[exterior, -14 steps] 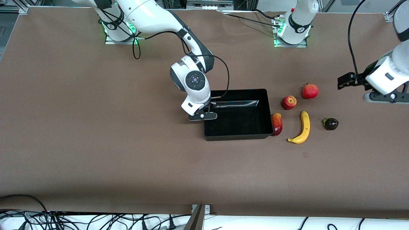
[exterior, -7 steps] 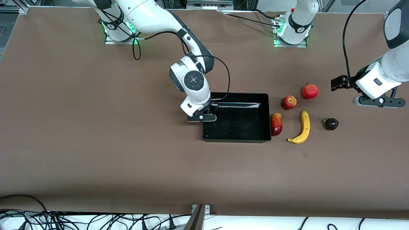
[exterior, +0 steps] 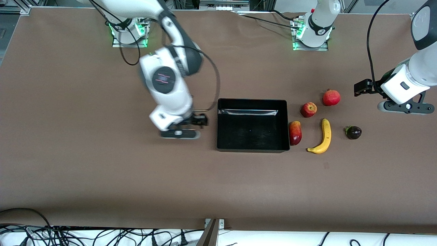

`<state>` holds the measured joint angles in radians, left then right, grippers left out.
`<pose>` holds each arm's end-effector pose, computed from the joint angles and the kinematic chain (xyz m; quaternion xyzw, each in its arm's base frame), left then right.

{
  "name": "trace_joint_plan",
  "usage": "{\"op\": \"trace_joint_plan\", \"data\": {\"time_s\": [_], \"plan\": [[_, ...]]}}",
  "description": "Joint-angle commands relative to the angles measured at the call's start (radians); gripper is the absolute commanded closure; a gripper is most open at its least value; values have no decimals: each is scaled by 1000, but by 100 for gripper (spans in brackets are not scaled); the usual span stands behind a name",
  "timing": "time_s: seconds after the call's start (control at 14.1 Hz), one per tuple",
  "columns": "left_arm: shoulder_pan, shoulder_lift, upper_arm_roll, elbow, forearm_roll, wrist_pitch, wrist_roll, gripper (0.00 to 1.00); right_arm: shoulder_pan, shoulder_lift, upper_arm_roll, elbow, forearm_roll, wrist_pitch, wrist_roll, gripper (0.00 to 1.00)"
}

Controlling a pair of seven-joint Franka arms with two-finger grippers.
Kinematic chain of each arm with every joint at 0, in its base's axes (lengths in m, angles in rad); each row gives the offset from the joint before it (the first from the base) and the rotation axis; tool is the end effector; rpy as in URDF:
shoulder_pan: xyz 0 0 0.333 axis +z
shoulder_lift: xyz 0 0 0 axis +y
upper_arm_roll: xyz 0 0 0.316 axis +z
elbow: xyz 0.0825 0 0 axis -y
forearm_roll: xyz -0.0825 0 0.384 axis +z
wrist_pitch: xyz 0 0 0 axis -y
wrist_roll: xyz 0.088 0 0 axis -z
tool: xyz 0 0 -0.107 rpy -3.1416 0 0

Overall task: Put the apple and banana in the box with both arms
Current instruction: 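Release the box and raise the right gripper while the left gripper approaches, then reach the left gripper down to the striped red apple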

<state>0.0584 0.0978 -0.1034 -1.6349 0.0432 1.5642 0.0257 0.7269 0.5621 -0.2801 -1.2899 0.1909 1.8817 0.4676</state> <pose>0.5737 -0.0188 0.5391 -0.9957 0.0371 0.0837 0.0173 0.6218 0.3638 0.4356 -0.9994 0.0149 -0.0146 0.0274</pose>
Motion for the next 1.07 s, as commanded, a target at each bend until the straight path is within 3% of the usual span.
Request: {"op": "trace_joint_plan", "data": {"time_s": [0.0,0.28,0.5,0.57,0.78,1.0], "plan": [[-5,-7,2,21,17,-21,16,0,-81,-146,4,-42,44,-149,-122,0],[-6,25,2,32,15,2,11,0,-87,-359,-108,-174,36,-256,-246,0],[-23,74,-41,-25,9,36,1,0,-133,-490,-127,-317,9,-250,-322,0],[-25,98,-51,-31,17,39,-18,0,-180,-517,-88,-343,-28,-250,-357,0],[-25,125,-61,-147,15,143,-52,0,-468,-573,158,-393,-106,-243,-417,0],[-28,125,-84,-317,17,336,-98,0,-631,-591,289,-411,-136,-242,-448,0]]}}
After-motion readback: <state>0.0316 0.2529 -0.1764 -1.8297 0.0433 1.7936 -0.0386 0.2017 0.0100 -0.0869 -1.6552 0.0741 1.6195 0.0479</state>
